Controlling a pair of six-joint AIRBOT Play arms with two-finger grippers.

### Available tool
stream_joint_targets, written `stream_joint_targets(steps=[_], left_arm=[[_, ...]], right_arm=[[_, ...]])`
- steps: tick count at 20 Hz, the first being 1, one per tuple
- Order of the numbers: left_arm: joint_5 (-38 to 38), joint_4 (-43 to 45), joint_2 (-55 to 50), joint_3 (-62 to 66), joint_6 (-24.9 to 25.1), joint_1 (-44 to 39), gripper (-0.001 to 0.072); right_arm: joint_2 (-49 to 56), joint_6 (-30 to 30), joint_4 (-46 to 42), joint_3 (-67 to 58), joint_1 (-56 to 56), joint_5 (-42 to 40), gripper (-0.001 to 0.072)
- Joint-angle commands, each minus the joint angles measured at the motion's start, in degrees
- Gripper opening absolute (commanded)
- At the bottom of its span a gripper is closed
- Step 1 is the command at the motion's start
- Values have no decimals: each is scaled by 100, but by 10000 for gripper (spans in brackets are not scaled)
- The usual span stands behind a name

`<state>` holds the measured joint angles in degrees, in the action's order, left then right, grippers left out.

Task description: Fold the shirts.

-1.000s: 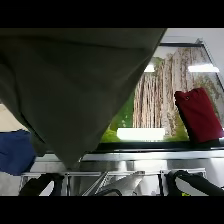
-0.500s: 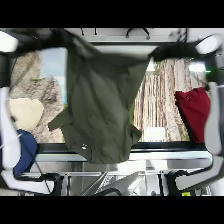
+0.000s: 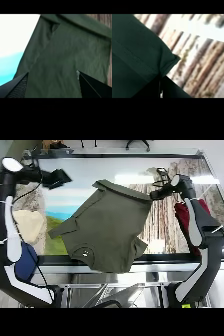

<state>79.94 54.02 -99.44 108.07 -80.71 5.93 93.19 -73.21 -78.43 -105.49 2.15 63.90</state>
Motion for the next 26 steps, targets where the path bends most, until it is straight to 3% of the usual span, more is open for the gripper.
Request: stream_joint_targets(steps=[1, 3, 7, 10, 17, 18, 20, 23, 24, 25, 26], left_arm=[[1379, 682, 503, -874, -483, 472, 662], [1169, 796, 1029, -2004, -420, 498, 662], [496, 789, 2068, -4577, -219, 332, 663], [-417, 791, 2559, -5995, -160, 120, 662], [-1401, 723, 2728, -7031, -166, -310, 661], [-1687, 730, 2728, -6970, -164, -444, 627], [-2308, 798, 2728, -6743, -157, -660, 373], [-3008, 811, 2682, -6297, -26, -752, 350], [-2920, 859, 2566, -6072, -31, -691, 292], [-2546, 940, 2404, -5805, -28, -603, 98], [-2079, 977, 2251, -5576, -24, -503, 101]], right_arm=[[-2, -426, -428, 9, 584, 811, 28], [-28, -424, -348, 22, 920, 1239, 28], [-258, -313, 251, 138, 1279, 1270, 28], [-299, -306, 341, 138, 1268, 1270, 28], [-299, -179, 778, 138, 1266, 1263, 28], [-299, -179, 778, 138, 1266, 1268, 28], [-299, -179, 780, 138, 1266, 1283, 28], [-299, -179, 778, 138, 1268, 1399, 28], [-299, -177, 778, 138, 1274, 1421, 28], [-299, -177, 778, 138, 1276, 1419, 28], [-302, -177, 776, 138, 1276, 1419, 28]])
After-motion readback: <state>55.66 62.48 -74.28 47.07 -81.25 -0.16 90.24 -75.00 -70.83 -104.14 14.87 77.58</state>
